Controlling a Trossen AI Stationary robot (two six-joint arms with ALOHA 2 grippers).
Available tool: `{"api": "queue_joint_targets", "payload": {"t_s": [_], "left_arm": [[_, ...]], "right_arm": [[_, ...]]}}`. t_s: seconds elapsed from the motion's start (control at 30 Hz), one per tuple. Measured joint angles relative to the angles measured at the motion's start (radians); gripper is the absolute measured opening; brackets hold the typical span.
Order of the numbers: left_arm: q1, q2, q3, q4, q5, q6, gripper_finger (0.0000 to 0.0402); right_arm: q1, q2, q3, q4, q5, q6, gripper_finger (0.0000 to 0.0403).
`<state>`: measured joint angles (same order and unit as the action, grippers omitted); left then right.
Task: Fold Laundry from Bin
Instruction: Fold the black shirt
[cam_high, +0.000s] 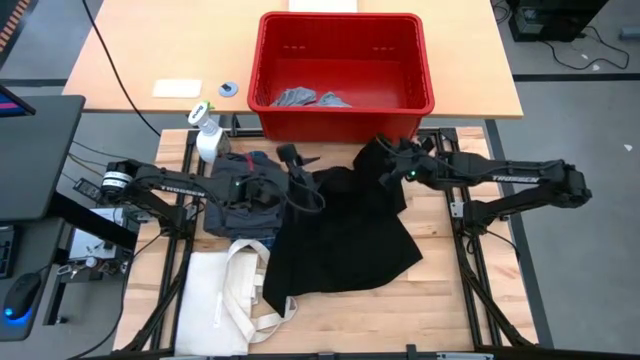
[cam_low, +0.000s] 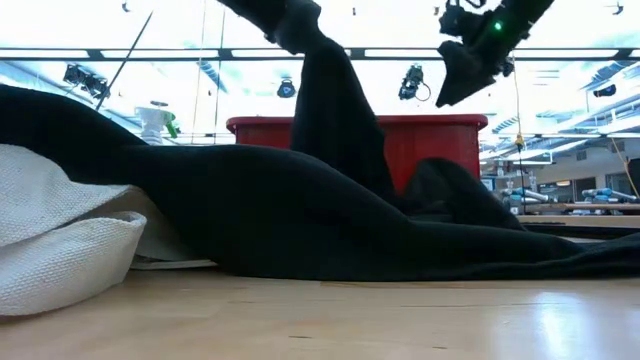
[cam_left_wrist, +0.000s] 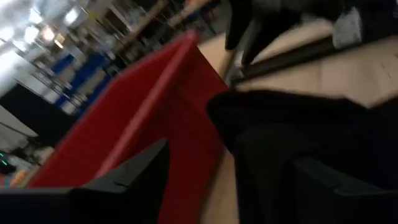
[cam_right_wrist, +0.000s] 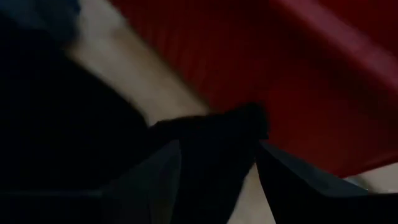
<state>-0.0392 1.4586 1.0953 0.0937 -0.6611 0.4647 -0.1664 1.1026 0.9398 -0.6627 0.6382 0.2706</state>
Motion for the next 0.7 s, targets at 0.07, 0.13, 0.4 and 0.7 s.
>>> {"api": "queue_joint_targets", "payload": {"t_s": [0.07,0.13,0.4,0.7], "left_arm": [[-0.011,0.000,0.009,-0.030,-0.015,-0.012,0.0256],[-0.013,0.000,0.011,-0.006,-0.043,0.011,0.0256],[0.245,0.000,0.012,0.094,-0.299,-0.003,0.0228],[0.241,0.001,0.012,-0.150,-0.412,0.111,0.0209]], "right_arm": [[0.013,-0.007,-0.059,0.016,-0.021,0.035,0.0215],[0.029,-0.010,-0.128,0.073,-0.024,0.051,0.0215],[0.128,-0.010,-0.322,0.412,-0.121,0.119,0.0215],[0.284,-0.010,-0.343,0.498,-0.076,0.113,0.0215]]}}
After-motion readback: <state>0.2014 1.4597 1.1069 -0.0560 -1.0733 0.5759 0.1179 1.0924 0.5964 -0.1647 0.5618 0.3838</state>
